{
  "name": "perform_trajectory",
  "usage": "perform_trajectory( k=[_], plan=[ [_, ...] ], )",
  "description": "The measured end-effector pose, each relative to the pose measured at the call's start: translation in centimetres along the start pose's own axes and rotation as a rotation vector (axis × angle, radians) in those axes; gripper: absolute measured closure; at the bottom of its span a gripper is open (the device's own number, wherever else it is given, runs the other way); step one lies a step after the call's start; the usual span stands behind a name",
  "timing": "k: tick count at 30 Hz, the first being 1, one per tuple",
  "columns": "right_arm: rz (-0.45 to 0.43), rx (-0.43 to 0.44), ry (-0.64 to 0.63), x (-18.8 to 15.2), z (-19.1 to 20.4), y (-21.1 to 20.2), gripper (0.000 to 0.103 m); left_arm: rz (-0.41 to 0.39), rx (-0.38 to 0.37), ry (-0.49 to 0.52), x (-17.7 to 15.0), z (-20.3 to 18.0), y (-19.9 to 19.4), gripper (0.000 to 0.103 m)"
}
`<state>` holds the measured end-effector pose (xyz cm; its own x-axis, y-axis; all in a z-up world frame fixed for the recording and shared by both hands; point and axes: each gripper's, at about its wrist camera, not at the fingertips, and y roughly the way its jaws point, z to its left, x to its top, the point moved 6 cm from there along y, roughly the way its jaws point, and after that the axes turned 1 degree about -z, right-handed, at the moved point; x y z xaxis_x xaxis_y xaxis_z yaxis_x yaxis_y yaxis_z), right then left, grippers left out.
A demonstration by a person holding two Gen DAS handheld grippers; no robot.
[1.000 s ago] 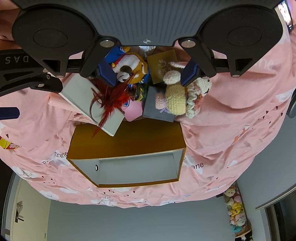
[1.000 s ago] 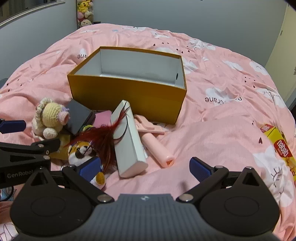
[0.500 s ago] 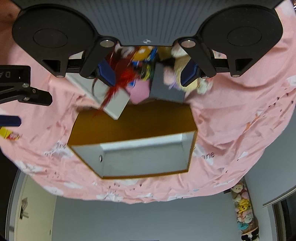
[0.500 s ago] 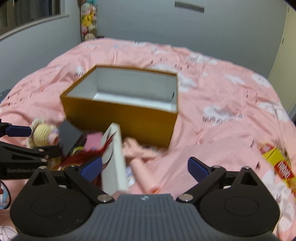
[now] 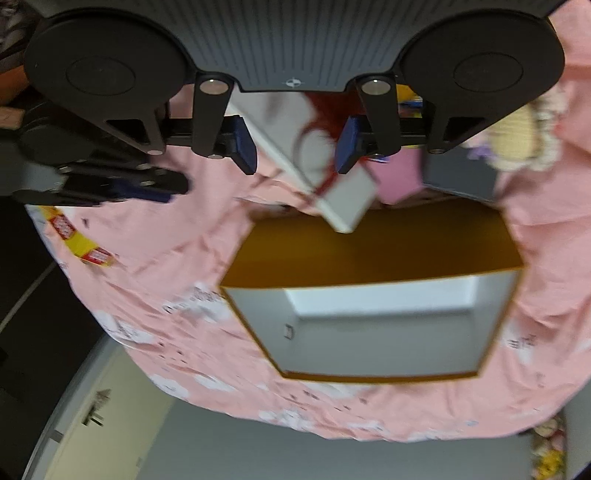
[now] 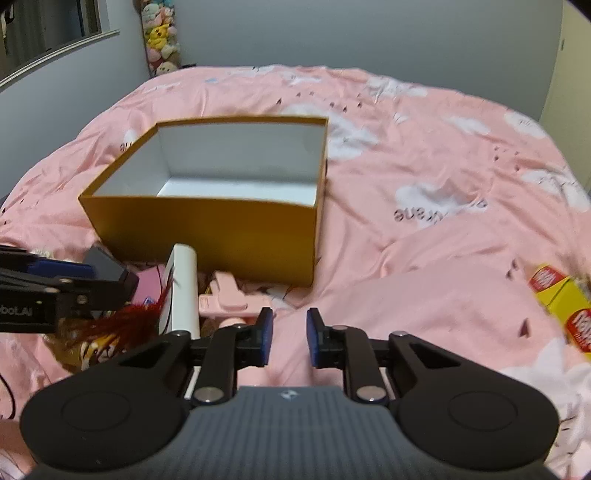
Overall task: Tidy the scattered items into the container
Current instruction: 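Lower the left tool onto the white glasses case and close on it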
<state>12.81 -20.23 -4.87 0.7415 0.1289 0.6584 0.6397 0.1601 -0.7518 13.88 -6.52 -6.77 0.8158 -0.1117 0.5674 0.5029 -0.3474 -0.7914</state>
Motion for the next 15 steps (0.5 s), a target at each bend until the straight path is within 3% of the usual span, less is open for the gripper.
perform_trajectory(
  k=[4,9,15],
  plan=[
    [0.024,0.025,-0.010,-0.7,0.1,1.2,0.088,0.047,-0.022,0.004,-0.2,-1.2,2.1,0.059],
    [0.054,0.153,0.003,-1.4,0.9,2.0,0.093,0.096,0.031,-0.038,-0.6,0.1,3.6,0.062],
    [0.065,0.208,-0.064,-1.6,3.3,3.0,0.094,0.089,0.094,-0.039,-1.0,1.8,2.7,0.062]
  ],
)
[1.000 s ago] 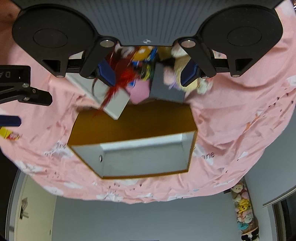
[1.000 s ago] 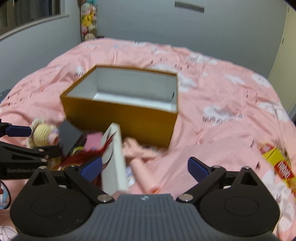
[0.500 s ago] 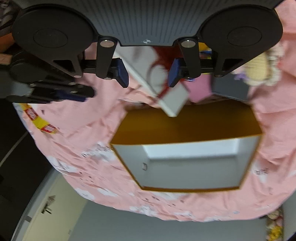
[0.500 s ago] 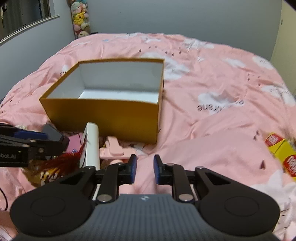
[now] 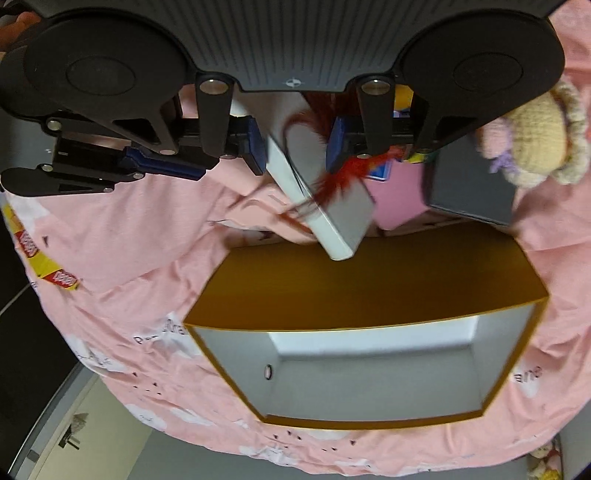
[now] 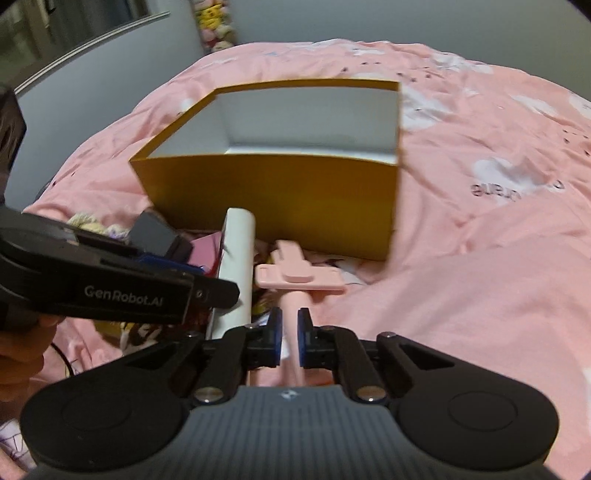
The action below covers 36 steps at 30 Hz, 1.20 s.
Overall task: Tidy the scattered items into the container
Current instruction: 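Lower the left tool onto the white glasses case and close on it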
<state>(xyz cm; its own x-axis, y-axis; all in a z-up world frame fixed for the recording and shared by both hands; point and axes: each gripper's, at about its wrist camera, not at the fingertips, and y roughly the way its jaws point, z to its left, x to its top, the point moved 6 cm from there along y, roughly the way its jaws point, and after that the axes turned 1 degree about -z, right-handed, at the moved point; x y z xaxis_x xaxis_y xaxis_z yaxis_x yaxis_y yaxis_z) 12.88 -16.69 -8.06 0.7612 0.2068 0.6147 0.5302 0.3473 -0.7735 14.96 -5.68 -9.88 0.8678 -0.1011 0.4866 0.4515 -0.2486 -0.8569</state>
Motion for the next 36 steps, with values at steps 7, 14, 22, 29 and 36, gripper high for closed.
perform_trajectory(
  k=[7,14,22,29,36],
  plan=[
    [0.060,0.059,-0.058,-0.6,2.4,2.4,0.096,-0.004,0.053,-0.031,-0.7,2.2,-1.1,0.062],
    [0.097,0.161,-0.071,-1.3,5.2,3.4,0.102,-0.023,0.059,-0.113,-1.6,4.5,-3.0,0.060],
    [0.080,0.225,-0.014,-1.1,5.4,2.9,0.099,0.028,0.075,-0.089,-2.8,4.2,-1.3,0.057],
    [0.099,0.068,-0.044,-2.0,3.9,2.9,0.098,0.036,0.080,-0.082,-3.4,4.4,-0.7,0.057],
    [0.163,0.065,-0.083,-3.3,4.1,4.8,0.098,0.010,0.057,-0.089,-3.3,4.3,-1.5,0.055]
  ],
)
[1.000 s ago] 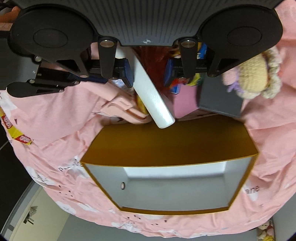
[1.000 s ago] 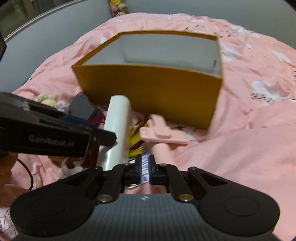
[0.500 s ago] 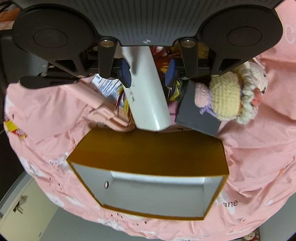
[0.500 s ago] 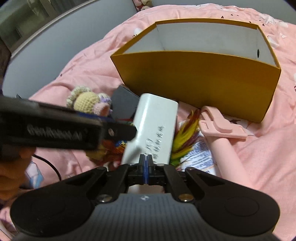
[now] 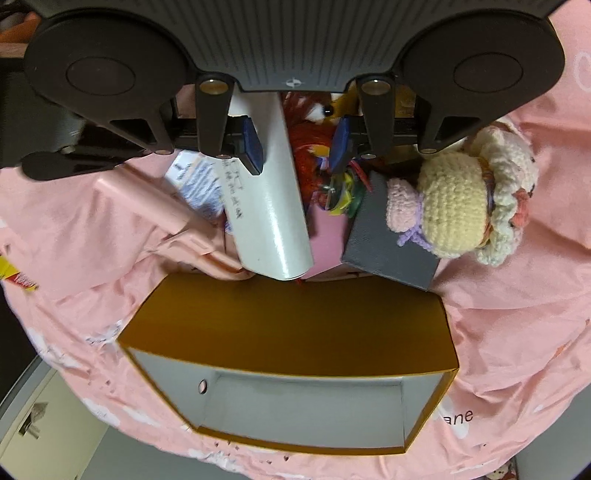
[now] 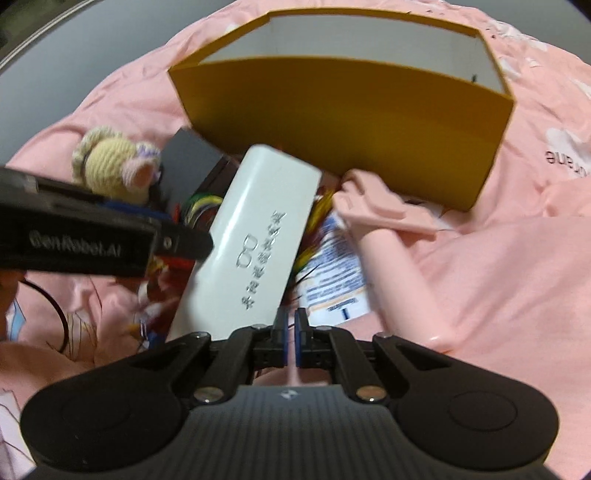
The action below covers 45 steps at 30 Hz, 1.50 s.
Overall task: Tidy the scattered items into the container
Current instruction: 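Lower the left tool onto the white glasses case and close on it, then grasp the pink selfie-stick handle with the right tool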
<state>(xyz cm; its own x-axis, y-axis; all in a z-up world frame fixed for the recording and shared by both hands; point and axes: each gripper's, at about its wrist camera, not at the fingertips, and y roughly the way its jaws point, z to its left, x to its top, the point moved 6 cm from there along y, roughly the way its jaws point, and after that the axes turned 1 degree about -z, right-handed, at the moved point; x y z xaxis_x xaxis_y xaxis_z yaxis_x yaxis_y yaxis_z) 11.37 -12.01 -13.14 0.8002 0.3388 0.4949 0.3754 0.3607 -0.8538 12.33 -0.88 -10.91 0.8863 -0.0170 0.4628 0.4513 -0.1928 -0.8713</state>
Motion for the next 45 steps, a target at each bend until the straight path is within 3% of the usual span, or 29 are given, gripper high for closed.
perform_trajectory(
  k=[3,8,11,15,19,26,30,31,36,40,45],
  plan=[
    [-0.012,0.038,0.007,-0.2,0.5,-0.2,0.099,-0.023,-0.023,0.023,0.2,-0.8,-0.4,0.039],
    [-0.073,0.137,-0.012,0.3,2.0,-0.9,0.099,-0.004,0.013,0.038,0.3,-1.0,0.3,0.037],
    [-0.092,0.150,-0.028,0.5,2.6,-1.0,0.099,0.005,0.051,0.052,0.6,-1.0,0.9,0.032],
    [-0.120,0.160,-0.045,1.1,3.4,-1.0,0.099,0.041,0.122,0.146,0.6,-1.8,2.2,0.025],
    [-0.120,0.149,-0.067,1.1,3.9,-1.0,0.100,0.065,0.157,0.179,0.5,-2.1,3.1,0.030],
    [-0.122,0.097,-0.072,0.7,2.8,-1.9,0.096,0.058,0.118,0.134,0.5,-1.4,3.1,0.032],
    [-0.136,0.052,-0.077,0.7,1.7,-3.0,0.087,0.041,0.084,0.101,0.6,-1.0,2.7,0.032],
    [-0.140,0.043,-0.081,0.8,1.3,-3.4,0.078,0.036,0.078,0.096,0.6,-0.9,2.5,0.032],
    [-0.181,-0.020,-0.061,2.0,-1.2,-5.2,0.078,0.001,0.053,0.070,1.1,-0.6,1.5,0.033],
    [-0.121,-0.069,0.004,3.0,-3.8,-4.1,0.078,-0.034,0.047,0.064,1.7,-0.5,0.9,0.033],
    [-0.050,-0.069,0.061,3.8,-5.7,-1.9,0.076,-0.014,0.072,0.060,1.9,-0.2,1.7,0.033]
  ],
)
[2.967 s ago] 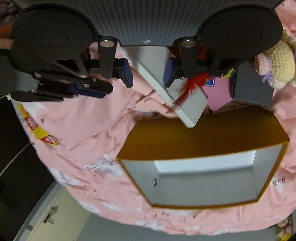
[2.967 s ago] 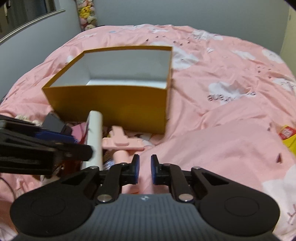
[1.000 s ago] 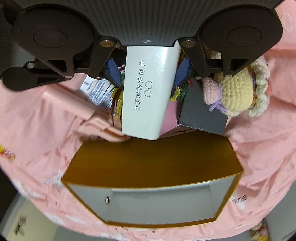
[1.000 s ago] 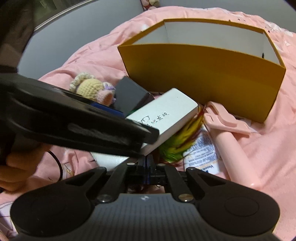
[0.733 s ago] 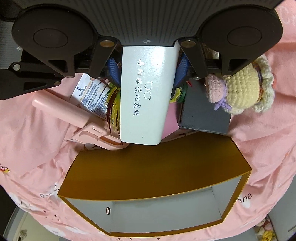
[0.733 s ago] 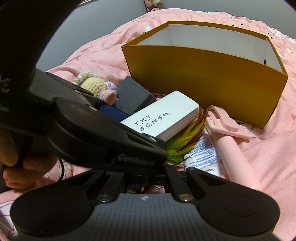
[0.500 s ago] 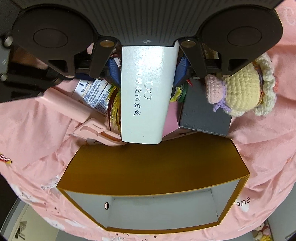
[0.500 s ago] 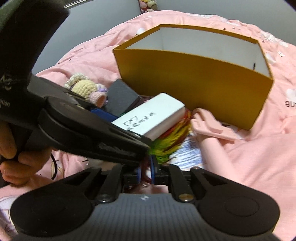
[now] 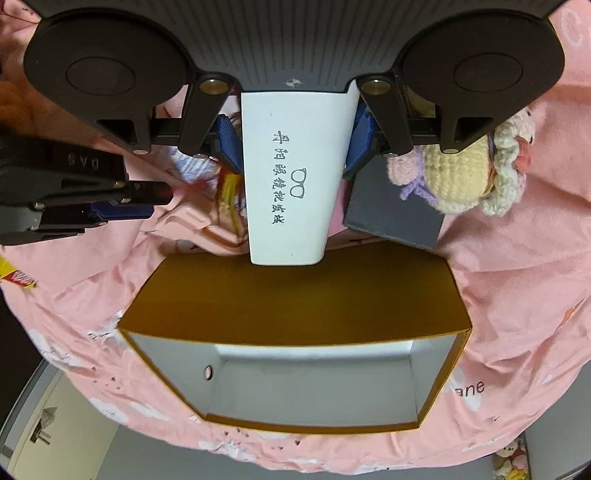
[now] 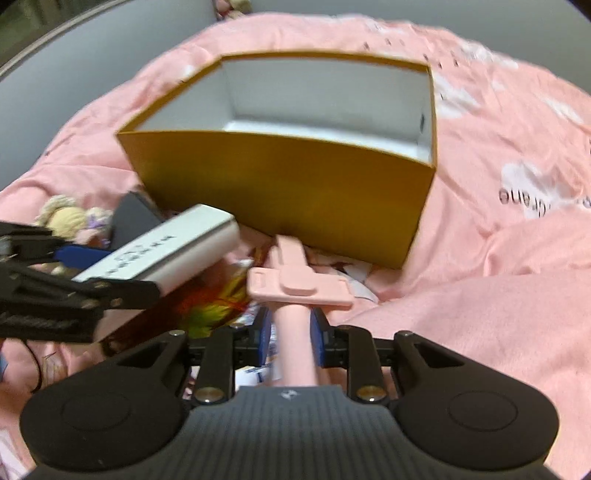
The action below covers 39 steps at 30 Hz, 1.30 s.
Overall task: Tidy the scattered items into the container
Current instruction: 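Grasp the pink selfie-stick handle with the right tool, then carry the white case into the orange box with the left tool while the right tool carries the pink handle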
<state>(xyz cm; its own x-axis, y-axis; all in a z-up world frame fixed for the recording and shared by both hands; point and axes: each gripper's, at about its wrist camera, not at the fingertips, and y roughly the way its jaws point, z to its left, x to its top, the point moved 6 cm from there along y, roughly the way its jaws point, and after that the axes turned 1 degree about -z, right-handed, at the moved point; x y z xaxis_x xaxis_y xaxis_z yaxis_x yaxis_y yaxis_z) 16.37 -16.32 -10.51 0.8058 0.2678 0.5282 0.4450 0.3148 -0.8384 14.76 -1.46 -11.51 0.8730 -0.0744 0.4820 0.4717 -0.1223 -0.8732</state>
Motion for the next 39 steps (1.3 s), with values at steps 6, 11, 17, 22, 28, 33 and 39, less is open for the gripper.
perform_trajectory(
  k=[6,11,17,22,28,33,39],
  plan=[
    [0.083,0.064,0.061,-0.3,-0.9,2.6,0.070,0.035,0.002,0.005,-0.1,0.4,1.0,0.033],
    [0.089,0.103,0.104,0.1,-1.1,3.7,0.070,0.032,-0.012,0.005,0.4,0.4,2.0,0.033],
    [0.075,0.114,0.080,0.1,-0.5,3.5,0.073,0.029,-0.047,-0.014,0.4,0.6,2.4,0.034],
    [0.046,0.104,0.085,0.2,0.0,2.1,0.074,0.010,-0.086,-0.044,0.3,1.0,1.1,0.034],
    [-0.014,0.102,0.095,0.1,0.4,-0.8,0.074,-0.051,-0.106,-0.066,0.5,1.1,-1.3,0.034],
    [-0.069,0.091,0.097,0.3,0.9,-3.5,0.074,-0.108,-0.116,-0.075,1.1,1.0,-3.4,0.034],
    [-0.132,0.112,0.063,1.2,2.9,-6.0,0.074,-0.162,-0.116,-0.082,1.7,0.8,-5.5,0.034]
  ],
)
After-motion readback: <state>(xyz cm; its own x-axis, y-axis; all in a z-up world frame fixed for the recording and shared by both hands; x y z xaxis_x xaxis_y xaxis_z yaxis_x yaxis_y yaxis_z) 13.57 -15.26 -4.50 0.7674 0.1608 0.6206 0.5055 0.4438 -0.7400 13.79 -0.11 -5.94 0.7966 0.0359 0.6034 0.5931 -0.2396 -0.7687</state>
